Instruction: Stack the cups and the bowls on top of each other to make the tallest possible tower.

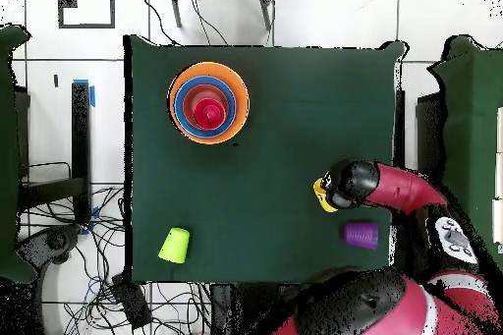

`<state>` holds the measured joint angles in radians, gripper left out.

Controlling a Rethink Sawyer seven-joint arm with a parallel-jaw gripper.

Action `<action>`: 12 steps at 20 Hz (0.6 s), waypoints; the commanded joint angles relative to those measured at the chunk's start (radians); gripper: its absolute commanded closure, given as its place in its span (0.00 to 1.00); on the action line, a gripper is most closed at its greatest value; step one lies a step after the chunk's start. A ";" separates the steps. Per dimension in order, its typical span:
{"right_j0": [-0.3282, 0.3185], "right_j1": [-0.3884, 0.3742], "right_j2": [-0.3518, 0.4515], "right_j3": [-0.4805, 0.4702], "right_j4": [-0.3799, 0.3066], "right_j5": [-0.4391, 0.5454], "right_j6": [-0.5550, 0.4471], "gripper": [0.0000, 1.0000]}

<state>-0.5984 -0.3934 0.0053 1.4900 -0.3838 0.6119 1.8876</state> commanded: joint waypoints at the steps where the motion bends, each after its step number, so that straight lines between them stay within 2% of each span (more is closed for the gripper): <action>1: 0.308 0.148 -0.035 0.030 -0.242 -0.785 0.054 1.00; 4: 0.408 0.181 -0.159 0.016 -0.185 -0.863 0.134 1.00; 6: 0.446 0.200 -0.213 0.016 -0.137 -0.928 0.145 1.00; 8: 0.458 0.209 -0.231 0.018 -0.110 -0.961 0.148 1.00; 9: 0.437 0.203 -0.205 0.020 -0.121 -0.943 0.145 1.00; 10: 0.443 0.206 -0.214 0.025 -0.107 -0.967 0.147 1.00; 12: 0.413 0.194 -0.181 0.034 -0.118 -0.979 0.149 1.00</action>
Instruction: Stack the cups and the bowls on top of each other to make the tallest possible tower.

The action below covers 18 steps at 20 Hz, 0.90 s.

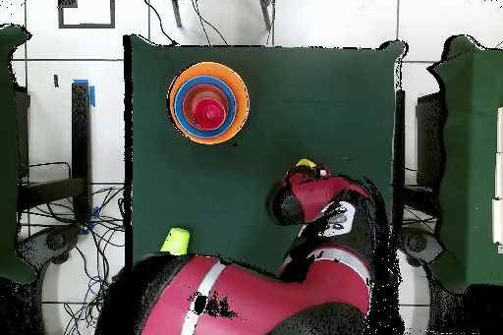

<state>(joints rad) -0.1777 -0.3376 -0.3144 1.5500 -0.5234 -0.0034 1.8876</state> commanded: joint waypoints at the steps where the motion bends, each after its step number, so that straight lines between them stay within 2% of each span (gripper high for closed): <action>1: -0.030 0.130 0.164 -0.024 0.010 -0.352 0.152 1.00; 2: -0.039 0.123 0.174 -0.019 0.003 -0.352 0.153 1.00; 6: -0.215 0.083 0.384 0.025 -0.113 -0.250 0.150 1.00; 10: -0.363 0.073 0.562 0.059 -0.188 -0.138 0.099 1.00; 14: -0.505 0.104 0.719 0.090 -0.196 -0.019 0.035 1.00; 16: -0.540 0.116 0.755 0.094 -0.196 0.009 0.010 1.00; 18: -0.546 0.119 0.762 0.092 -0.203 0.010 -0.008 1.00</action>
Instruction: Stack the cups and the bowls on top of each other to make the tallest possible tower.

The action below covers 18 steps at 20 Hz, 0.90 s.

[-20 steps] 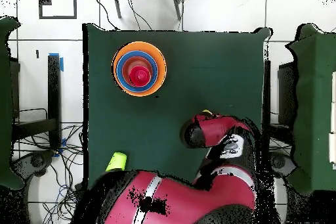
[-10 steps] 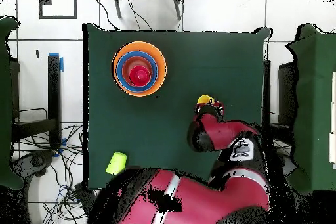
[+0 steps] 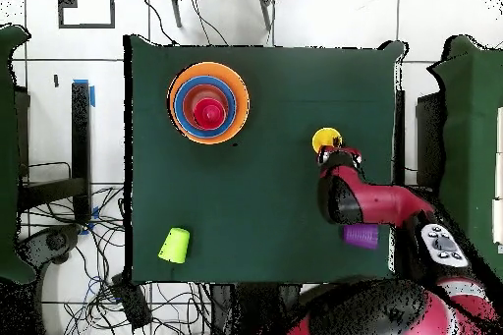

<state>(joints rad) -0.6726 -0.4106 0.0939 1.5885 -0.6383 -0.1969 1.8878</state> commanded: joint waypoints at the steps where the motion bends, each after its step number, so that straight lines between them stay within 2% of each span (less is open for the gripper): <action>1: -0.055 0.197 0.357 0.054 -0.090 0.196 -0.009 1.00; 6: -0.084 0.210 0.390 0.053 -0.139 0.154 -0.025 1.00; 8: -0.075 0.206 0.384 0.045 -0.167 0.122 -0.024 1.00; 12: -0.033 0.190 0.350 0.025 -0.219 0.045 -0.007 1.00; 14: 0.005 0.185 0.306 0.010 -0.225 -0.001 0.008 1.00; 18: 0.042 0.193 0.261 -0.008 -0.223 -0.049 0.033 1.00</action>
<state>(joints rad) -0.7361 -0.3620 0.2825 1.5751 -0.7556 -0.2790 1.8878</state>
